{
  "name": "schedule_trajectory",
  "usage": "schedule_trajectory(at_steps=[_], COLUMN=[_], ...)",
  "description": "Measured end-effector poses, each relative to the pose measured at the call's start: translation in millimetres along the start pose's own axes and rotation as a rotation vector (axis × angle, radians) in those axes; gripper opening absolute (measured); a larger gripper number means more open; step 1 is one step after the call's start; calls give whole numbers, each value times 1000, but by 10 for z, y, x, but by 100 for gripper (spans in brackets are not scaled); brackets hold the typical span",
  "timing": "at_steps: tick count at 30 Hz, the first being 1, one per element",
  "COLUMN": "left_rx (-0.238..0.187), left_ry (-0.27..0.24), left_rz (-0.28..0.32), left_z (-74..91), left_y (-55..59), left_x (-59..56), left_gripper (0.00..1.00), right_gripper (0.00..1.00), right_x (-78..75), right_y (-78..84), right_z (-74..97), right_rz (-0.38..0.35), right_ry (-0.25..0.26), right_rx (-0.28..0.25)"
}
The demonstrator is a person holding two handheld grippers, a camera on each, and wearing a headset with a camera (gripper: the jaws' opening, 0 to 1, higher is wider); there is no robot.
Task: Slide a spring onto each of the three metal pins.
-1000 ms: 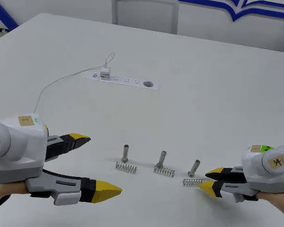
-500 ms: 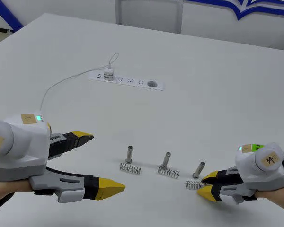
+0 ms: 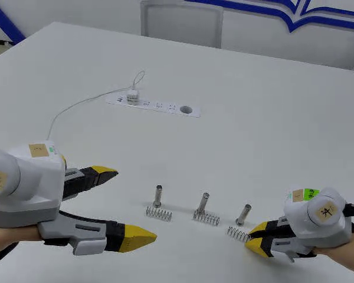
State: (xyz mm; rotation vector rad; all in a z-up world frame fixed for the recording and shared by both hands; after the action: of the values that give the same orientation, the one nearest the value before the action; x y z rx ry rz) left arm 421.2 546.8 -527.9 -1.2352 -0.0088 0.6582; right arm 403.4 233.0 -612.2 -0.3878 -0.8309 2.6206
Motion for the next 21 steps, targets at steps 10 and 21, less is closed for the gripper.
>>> schedule_trajectory(at_steps=[10,21], left_rx=[1,4], left_ry=[20,70], left_rz=[-22,-73], left_z=[-59,-246], left_y=[-32,-106], left_x=[-81,-307], left_gripper=[88,85], right_gripper=[10,10], right_x=[61,218], right_y=[-240,-749], right_z=[283,455], right_rz=[113,276], right_ry=[2,-16], right_rx=[-26,-69])
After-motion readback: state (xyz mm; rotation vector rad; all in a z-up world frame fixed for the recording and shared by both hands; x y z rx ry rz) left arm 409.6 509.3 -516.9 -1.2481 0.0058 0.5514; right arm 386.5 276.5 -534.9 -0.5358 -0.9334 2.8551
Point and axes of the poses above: the centre of the closed fingertips' face, and the gripper's own axes: z roughly backward along the fingers, x roughly to its left, y roughly out of its underside, the point moved 8 cm from there along z, roughly backward along the fingers, and after that the axes turned 11 degrees about z, right-handed, at the moved point
